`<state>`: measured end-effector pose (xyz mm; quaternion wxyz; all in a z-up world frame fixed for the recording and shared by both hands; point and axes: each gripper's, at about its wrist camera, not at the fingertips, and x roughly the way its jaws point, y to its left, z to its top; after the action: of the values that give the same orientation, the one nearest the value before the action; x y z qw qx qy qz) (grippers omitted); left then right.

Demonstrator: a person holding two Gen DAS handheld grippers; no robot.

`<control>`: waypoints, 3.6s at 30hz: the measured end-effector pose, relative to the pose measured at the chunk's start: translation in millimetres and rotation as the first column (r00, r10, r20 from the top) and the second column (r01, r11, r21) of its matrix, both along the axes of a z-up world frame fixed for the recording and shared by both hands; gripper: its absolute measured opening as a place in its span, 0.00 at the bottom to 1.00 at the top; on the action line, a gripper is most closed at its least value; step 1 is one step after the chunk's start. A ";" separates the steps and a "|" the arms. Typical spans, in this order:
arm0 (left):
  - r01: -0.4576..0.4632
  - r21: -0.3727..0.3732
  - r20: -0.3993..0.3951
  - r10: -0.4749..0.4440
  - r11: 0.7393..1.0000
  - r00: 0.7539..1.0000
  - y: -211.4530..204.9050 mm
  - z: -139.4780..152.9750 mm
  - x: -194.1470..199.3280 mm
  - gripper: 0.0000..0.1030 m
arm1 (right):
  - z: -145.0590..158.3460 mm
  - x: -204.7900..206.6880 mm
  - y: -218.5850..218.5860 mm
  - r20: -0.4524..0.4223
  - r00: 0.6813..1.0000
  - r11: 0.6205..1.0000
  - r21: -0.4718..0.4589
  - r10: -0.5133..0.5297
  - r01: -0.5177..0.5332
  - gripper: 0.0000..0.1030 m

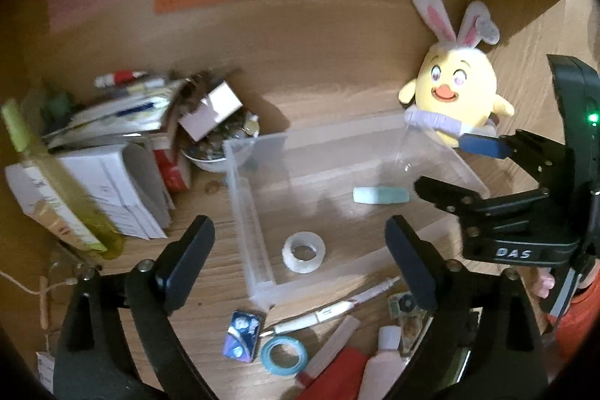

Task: Organize objects
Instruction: 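Drop the white tape roll into the clear box with the left gripper while the right drops the mint tube, then grasp the black Max card box with the left gripper while the right grasps the green spray bottle, then lower the Max box into the clear box with the left gripper while the right lowers the spray bottle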

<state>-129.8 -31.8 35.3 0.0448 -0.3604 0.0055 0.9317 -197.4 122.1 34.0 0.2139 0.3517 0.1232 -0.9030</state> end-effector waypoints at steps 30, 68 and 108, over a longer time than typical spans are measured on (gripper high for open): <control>-0.126 -0.019 0.182 0.127 0.992 0.975 -83.9 -97.3 50.2 0.93 | -47.9 111.4 53.9 0.155 0.983 0.986 -0.117 -0.097 0.116 0.79; -0.024 -0.031 0.179 0.029 0.999 0.983 -49.3 -105.6 36.2 0.26 | -79.4 156.9 80.2 0.254 0.952 0.972 -0.116 -0.170 0.204 0.59; 0.017 0.069 -0.092 -0.011 0.998 0.996 -4.2 -9.8 41.0 0.26 | -1.8 71.9 60.5 -0.039 0.996 0.980 -0.187 -0.081 0.072 0.37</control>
<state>-88.8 -35.9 25.5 0.0634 -0.3156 -0.0223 0.9465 -125.6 182.6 32.2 0.2079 0.3137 0.0299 -0.9260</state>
